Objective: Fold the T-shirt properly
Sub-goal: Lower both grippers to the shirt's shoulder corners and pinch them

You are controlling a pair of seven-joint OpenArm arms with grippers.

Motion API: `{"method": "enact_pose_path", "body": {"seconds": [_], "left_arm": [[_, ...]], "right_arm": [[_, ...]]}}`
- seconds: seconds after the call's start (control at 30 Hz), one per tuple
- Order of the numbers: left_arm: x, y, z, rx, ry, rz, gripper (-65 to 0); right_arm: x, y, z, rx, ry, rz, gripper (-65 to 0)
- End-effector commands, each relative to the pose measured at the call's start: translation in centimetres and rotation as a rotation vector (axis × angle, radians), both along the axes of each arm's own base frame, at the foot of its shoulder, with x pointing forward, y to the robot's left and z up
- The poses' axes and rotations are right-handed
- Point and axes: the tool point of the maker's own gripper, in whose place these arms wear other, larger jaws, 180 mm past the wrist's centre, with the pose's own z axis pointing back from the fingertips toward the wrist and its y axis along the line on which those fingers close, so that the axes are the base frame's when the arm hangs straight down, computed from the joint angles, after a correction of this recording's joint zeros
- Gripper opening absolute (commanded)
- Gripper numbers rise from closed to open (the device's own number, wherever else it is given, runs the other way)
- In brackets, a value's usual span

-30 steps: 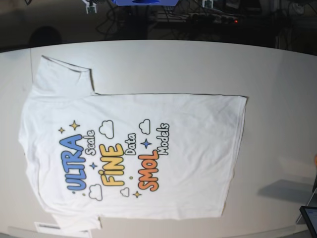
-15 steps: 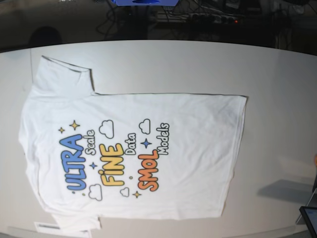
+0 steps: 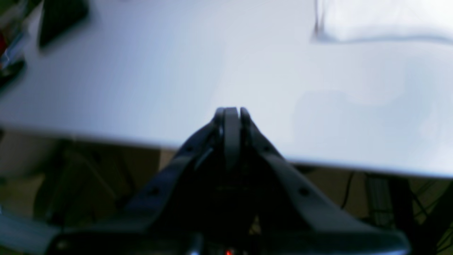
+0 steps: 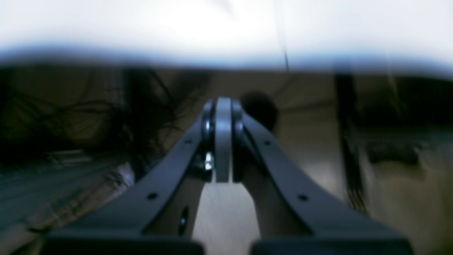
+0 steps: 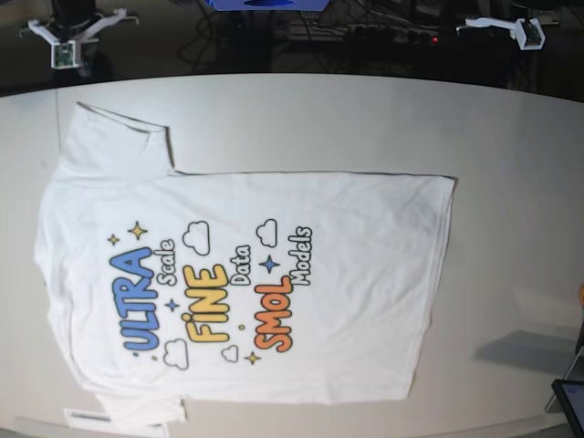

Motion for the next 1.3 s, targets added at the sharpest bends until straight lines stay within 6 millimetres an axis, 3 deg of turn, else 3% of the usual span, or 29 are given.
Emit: {"method": "enact_pose_path", "body": {"seconds": [0.0, 0.07, 0.23, 0.3, 0.47, 0.57, 0.7, 0.77, 1.0, 1.27], "left_arm": [[1.1, 0.2, 1.8, 0.029, -0.028, -0.036, -65.0], [3.3, 0.1, 2.7, 0.038, -0.025, -0.074, -65.0], [7.7, 0.3, 3.3, 0.048, 0.019, -0.095, -65.0], [8.9, 0.1, 3.7, 0.041, 0.008, -0.104, -65.0], [9.9, -2.9, 3.3, -0.049, 0.013, -0.245, -65.0], [9.9, -3.5, 3.1, -0.073, 0.016, -0.273, -65.0], [9.9, -3.5, 3.0, -0.077, 0.016, -0.27, -65.0], [9.9, -3.5, 3.0, -0.079, 0.016, -0.267, -65.0], [10.2, -3.7, 2.7, -0.103, -0.01, -0.238, -65.0], [10.9, -3.6, 3.0, -0.097, -0.029, -0.238, -65.0]], "right_arm": [[0.9, -0.5, 1.1, 0.002, -0.043, -0.018, -65.0], [3.0, -0.9, 1.6, 0.032, -0.079, -0.021, -65.0], [5.3, -0.7, 2.3, 0.137, -0.1, 0.027, -63.5], [5.8, -0.8, 2.9, 0.167, -0.118, 0.041, -57.6], [5.6, -3.4, 3.5, 0.194, -0.108, -0.043, -32.2], [5.2, -5.5, 4.4, 0.214, -0.131, -0.119, -24.1], [4.5, -8.3, 4.7, 0.213, -0.069, -0.188, -23.2], [4.5, -8.8, 3.9, 0.241, -0.013, -0.198, -23.1], [6.0, -8.3, 2.6, 0.328, 0.061, -0.176, -23.1], [4.5, -7.4, -2.0, 0.477, 0.16, -0.231, -23.1]]}}
